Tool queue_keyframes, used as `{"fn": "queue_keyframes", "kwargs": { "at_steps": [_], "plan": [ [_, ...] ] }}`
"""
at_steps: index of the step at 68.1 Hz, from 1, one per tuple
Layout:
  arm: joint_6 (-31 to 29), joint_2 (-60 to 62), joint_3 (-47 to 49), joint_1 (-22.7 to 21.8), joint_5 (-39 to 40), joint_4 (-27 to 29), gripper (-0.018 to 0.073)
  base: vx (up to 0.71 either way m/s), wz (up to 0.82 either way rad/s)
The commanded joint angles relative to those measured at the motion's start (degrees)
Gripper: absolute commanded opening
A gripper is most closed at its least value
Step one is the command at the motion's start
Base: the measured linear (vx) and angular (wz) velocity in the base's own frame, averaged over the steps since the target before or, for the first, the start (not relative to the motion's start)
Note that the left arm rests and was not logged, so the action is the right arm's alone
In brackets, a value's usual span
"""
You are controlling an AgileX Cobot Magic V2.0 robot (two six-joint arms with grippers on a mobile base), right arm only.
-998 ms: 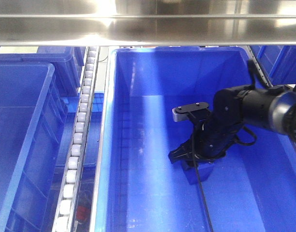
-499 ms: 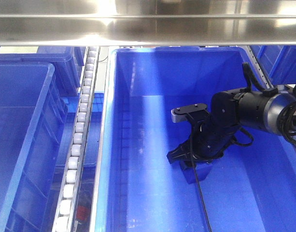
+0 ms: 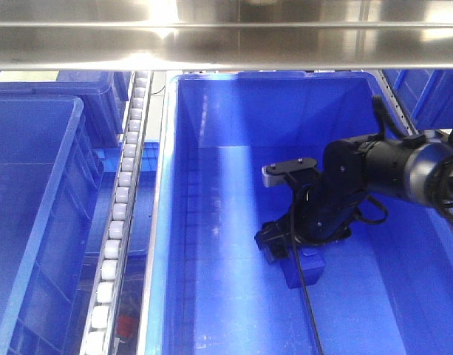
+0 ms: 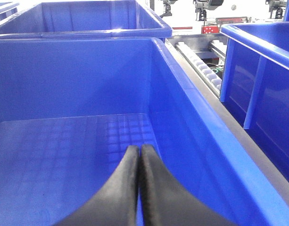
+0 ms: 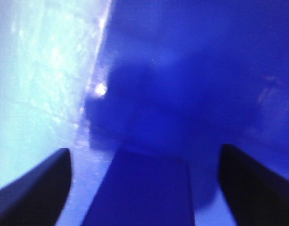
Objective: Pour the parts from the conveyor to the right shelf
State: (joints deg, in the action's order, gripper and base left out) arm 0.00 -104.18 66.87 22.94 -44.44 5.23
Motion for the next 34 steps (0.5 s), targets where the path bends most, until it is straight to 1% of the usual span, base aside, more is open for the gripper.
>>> {"fn": "queue_keyframes", "kwargs": {
  "at_steps": [1, 11, 21, 26, 34],
  "plan": [
    [-0.6, 5.6, 1.6, 0.0, 1.9, 0.4, 0.0592, 0.00, 0.00],
    [0.0, 10.3, 1.2, 0.0, 3.6, 0.4, 0.0522, 0.00, 0.00],
    [1.7, 16.9, -3.7, 0.0, 9.2, 0.4, 0.0412, 0.00, 0.00],
    [2.1, 20.9, -7.6, 0.0, 12.8, 0.4, 0.0330, 0.00, 0.00],
    [2.1, 28.4, -14.8, 0.0, 18.1, 0.4, 0.0141, 0.00, 0.00]
  ]
}}
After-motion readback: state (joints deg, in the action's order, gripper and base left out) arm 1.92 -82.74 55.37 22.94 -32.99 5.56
